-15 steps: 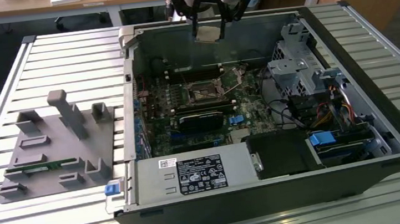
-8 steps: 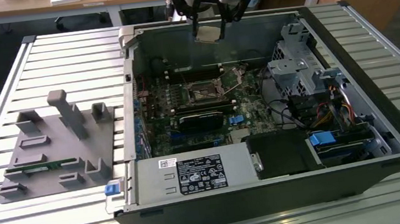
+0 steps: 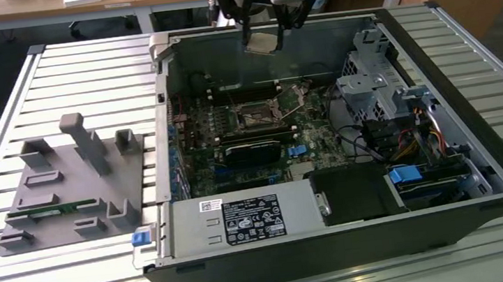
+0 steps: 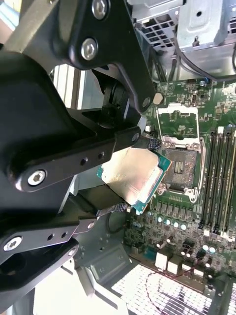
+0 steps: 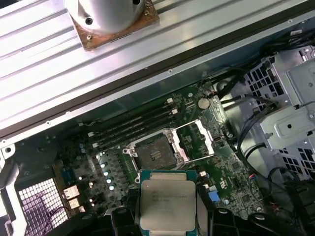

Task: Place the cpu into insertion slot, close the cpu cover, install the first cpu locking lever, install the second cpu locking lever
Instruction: 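Place the cpu into insertion slot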

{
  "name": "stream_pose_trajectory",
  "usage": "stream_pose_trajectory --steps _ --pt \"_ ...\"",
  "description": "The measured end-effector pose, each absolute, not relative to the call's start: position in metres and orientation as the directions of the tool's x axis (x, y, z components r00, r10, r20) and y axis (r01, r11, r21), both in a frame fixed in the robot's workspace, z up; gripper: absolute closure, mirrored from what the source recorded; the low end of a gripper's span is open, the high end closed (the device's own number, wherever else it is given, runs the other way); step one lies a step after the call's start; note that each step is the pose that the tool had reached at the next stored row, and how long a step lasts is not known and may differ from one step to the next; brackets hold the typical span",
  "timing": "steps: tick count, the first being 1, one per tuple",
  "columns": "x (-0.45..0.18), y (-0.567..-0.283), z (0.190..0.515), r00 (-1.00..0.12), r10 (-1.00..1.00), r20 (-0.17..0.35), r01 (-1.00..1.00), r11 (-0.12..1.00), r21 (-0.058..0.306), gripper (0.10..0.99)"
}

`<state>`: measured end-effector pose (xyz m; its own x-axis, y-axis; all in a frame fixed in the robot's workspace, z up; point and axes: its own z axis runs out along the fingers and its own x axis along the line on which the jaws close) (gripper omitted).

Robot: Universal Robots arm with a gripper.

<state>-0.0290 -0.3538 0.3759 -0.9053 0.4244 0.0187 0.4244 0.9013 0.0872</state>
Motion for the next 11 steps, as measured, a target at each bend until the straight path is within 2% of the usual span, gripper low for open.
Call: stream_pose_trajectory --steps 11 --pt "-0.029 -0.3533 0.3752 -0.843 0.537 0.018 0.536 0.84 0.087 0.545"
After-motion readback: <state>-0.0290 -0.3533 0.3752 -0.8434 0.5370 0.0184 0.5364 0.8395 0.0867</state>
